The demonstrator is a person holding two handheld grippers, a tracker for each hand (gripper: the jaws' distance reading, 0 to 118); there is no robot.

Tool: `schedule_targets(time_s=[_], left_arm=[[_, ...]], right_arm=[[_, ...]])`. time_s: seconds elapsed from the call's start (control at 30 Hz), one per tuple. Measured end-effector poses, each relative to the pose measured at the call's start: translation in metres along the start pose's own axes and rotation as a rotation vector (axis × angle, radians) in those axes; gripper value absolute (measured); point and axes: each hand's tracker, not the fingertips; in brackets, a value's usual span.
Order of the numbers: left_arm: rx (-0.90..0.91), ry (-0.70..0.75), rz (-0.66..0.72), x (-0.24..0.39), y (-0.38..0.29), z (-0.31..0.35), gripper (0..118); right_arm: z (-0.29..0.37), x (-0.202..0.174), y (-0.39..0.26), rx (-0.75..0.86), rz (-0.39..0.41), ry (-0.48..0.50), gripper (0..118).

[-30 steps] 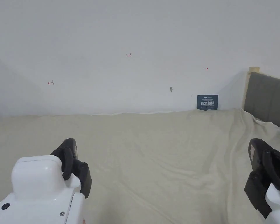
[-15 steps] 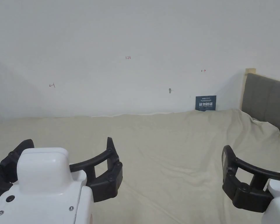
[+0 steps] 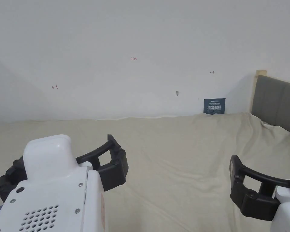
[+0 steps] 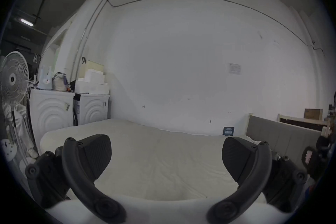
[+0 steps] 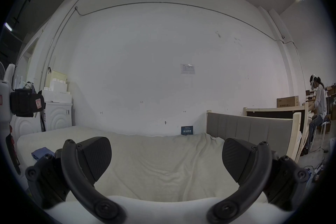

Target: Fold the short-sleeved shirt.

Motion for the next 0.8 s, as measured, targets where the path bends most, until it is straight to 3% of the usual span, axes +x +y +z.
schedule_targets(time_s=[0.13, 0.23, 0.6, 0.8], left_arm=[[-0.057, -0.109, 0.145, -0.006, 0.003, 0.001, 118], [-0.104, -0.015, 0.218, -0.010, 0.005, -0.003, 118], [-0.166, 0.079, 0.161, -0.009, 0.005, -0.009, 118], [-0.194, -0.003, 0.188, -0.007, -0.001, -0.005, 118]], right_arm=[[-0.004, -0.002, 0.001, -0.041, -0.009, 0.009, 118], [-0.008, -0.001, 0.001, -0.075, -0.014, 0.010, 118], [-0.014, 0.001, 0.000, -0.113, -0.043, -0.004, 118], [-0.018, 0.002, -0.001, -0.134, -0.060, 0.000, 118]])
